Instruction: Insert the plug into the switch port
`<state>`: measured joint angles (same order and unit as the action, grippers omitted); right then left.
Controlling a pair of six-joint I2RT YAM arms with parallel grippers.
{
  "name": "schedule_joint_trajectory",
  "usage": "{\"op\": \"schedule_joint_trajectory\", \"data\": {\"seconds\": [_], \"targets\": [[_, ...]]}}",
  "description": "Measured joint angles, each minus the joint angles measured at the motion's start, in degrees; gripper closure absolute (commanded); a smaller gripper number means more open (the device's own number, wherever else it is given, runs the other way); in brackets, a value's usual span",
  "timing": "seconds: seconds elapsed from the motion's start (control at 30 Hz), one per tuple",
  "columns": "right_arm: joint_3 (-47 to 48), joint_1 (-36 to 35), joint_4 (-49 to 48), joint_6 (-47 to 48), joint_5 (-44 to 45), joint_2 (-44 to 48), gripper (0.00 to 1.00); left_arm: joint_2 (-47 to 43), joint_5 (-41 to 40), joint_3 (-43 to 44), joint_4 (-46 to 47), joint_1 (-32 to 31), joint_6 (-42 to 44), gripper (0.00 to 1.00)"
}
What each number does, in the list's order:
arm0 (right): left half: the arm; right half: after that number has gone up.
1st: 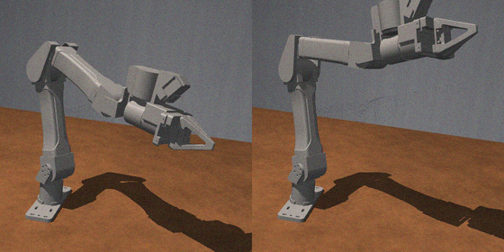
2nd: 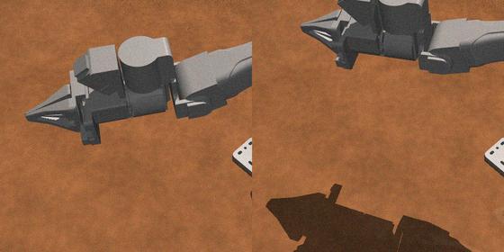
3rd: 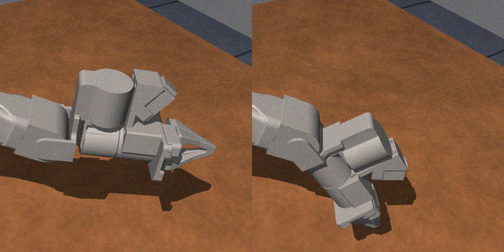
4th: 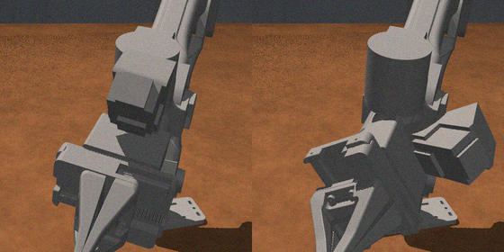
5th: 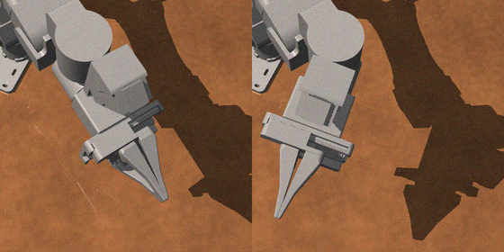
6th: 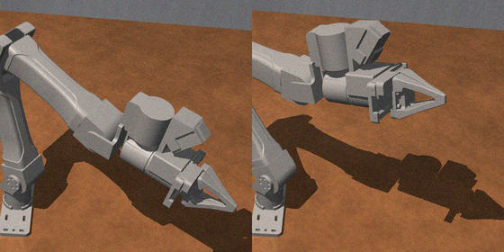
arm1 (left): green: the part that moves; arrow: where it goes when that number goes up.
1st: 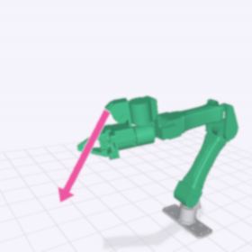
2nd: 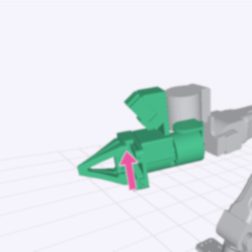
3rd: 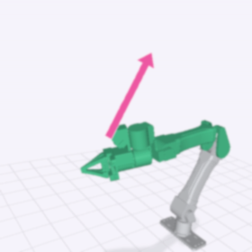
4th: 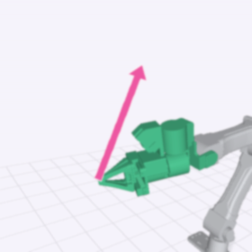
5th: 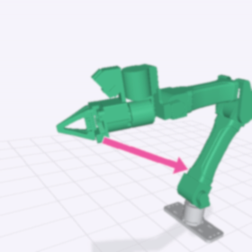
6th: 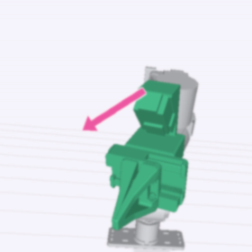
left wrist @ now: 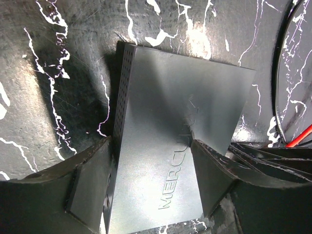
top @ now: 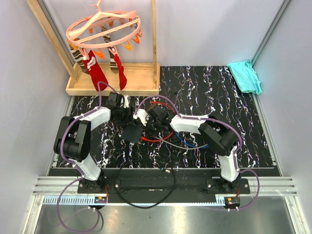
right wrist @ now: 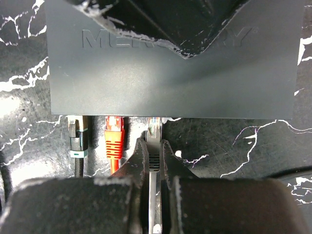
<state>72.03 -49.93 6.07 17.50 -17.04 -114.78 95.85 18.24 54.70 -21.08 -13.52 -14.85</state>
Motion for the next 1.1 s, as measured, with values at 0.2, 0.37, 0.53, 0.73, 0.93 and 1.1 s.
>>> {"op": "schedule_joint_trajectory", "data": {"seconds": [0.2,0.37,0.53,0.73,0.93,1.1], "targets": [[-0.74,-0.42,-1.42,-1.29,0.72,0.22,1.00,0.00,-0.11,0.00,0.13,0.00,0.52,0.33],[-2.84,-1.49,-4.28,-1.29,1.84,1.07,1.00,0.00,-0.31,0.00,0.00,0.00,1.01,0.32],[-3.63,-1.97,-5.38,-1.18,2.93,1.46,1.00,0.02,-0.33,0.00,-0.04,0.00,1.16,0.32],[-3.63,-2.47,-5.42,-1.29,4.52,1.51,1.00,0.02,-0.39,0.00,-0.02,0.00,1.42,0.33],[-3.78,-2.84,-5.46,-1.22,5.53,1.77,1.00,0.24,-0.42,0.02,-0.02,0.00,1.46,0.33],[-3.93,-2.86,-5.55,-1.22,5.64,2.21,1.00,0.42,-0.44,0.31,-0.31,0.00,1.44,0.33]]}}
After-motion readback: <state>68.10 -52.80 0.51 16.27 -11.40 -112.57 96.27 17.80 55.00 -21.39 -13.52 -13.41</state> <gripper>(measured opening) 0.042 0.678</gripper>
